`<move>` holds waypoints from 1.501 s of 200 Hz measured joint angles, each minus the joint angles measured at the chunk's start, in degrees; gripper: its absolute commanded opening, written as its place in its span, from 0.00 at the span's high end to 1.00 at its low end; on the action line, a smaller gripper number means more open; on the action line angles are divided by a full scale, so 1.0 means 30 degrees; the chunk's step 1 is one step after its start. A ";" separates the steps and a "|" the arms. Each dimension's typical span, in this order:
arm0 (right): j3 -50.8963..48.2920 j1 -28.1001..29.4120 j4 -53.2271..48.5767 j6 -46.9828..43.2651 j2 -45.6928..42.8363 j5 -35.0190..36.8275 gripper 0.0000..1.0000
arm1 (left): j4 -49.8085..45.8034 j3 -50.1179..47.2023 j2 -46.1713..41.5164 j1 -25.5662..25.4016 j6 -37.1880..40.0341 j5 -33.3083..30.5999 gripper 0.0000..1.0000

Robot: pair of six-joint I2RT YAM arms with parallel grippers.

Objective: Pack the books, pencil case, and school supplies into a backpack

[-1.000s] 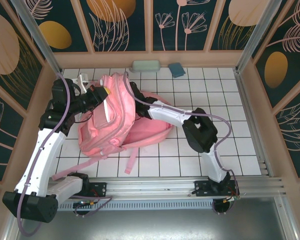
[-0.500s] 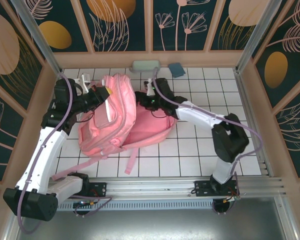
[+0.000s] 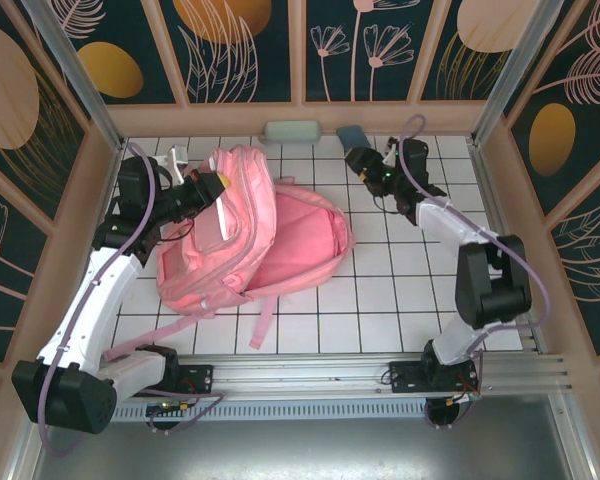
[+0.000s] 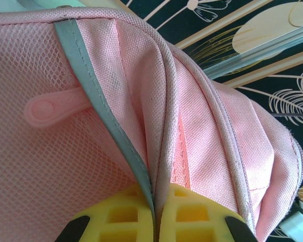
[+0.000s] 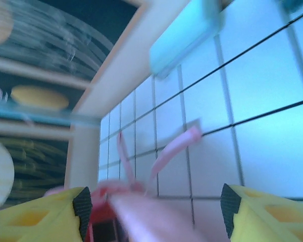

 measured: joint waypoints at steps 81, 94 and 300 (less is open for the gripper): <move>0.6470 -0.2091 0.2033 0.4976 1.0695 -0.0765 0.39 | 0.1370 -0.0845 0.0299 0.0000 0.0146 0.0510 1.00; 0.8291 -0.2091 0.1836 0.5530 1.1650 -0.0605 0.44 | 0.1588 -0.0845 0.0554 0.0000 0.0189 0.0590 1.00; 1.9445 -0.2193 -0.1268 0.8386 1.8848 0.0029 0.78 | 0.2062 -0.0226 0.2936 -0.0109 0.1188 0.1319 1.00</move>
